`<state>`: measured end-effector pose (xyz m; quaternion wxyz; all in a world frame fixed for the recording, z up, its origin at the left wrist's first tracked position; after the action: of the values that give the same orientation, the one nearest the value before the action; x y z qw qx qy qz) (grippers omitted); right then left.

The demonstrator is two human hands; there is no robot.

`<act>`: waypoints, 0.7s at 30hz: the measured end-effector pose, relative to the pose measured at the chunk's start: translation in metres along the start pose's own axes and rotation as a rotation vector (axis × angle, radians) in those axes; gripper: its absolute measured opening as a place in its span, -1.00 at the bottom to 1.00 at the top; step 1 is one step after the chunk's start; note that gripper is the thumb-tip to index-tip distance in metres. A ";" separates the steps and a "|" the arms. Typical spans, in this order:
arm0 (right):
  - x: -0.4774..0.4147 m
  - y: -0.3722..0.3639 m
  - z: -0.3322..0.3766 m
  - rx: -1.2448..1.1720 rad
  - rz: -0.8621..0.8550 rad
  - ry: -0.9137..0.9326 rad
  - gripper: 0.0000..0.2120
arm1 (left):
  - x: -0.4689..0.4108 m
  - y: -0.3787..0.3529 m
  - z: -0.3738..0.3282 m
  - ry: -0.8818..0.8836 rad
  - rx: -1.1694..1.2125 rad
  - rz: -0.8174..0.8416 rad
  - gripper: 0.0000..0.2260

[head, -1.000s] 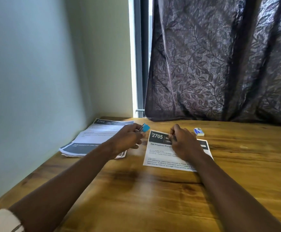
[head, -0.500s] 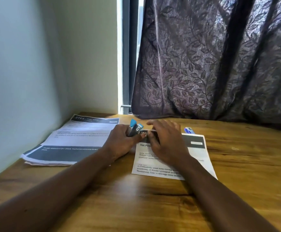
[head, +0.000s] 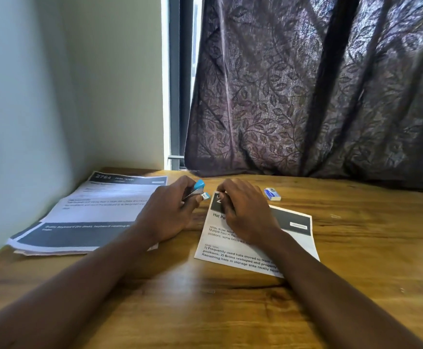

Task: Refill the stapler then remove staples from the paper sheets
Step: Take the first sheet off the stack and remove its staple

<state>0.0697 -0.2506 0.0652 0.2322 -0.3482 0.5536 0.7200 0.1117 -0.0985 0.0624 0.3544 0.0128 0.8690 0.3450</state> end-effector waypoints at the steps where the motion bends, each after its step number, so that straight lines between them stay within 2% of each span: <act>1: 0.001 0.000 0.002 0.009 0.007 0.018 -0.86 | 0.000 0.000 -0.002 -0.057 -0.058 0.026 -0.77; 4: 0.002 -0.001 0.007 0.013 0.020 0.052 -0.84 | 0.000 -0.001 -0.009 -0.145 -0.125 0.091 -0.77; 9: 0.002 0.001 0.011 -0.042 0.012 0.061 -0.88 | -0.003 0.002 -0.004 -0.151 -0.189 0.122 -0.76; 15: 0.004 0.001 0.018 -0.032 -0.004 0.107 -0.84 | -0.002 0.009 -0.007 -0.189 -0.033 0.147 -0.77; 21: 0.005 0.004 0.027 -0.062 -0.013 0.150 -0.88 | 0.000 0.003 -0.004 -0.105 0.125 0.220 -0.81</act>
<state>0.0569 -0.2258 0.0676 0.1837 -0.4117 0.5446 0.7072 0.1082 -0.0986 0.0661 0.3581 0.1483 0.8624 0.3257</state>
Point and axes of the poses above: each hand's wrist, its own x-axis away from the middle knuckle, its own y-axis out of the back of the hand, z = x × y, the point moved 8 cm from there along -x, towards the middle knuckle, and after that the axes turned 10 degrees about -z, right-handed, at the moved point
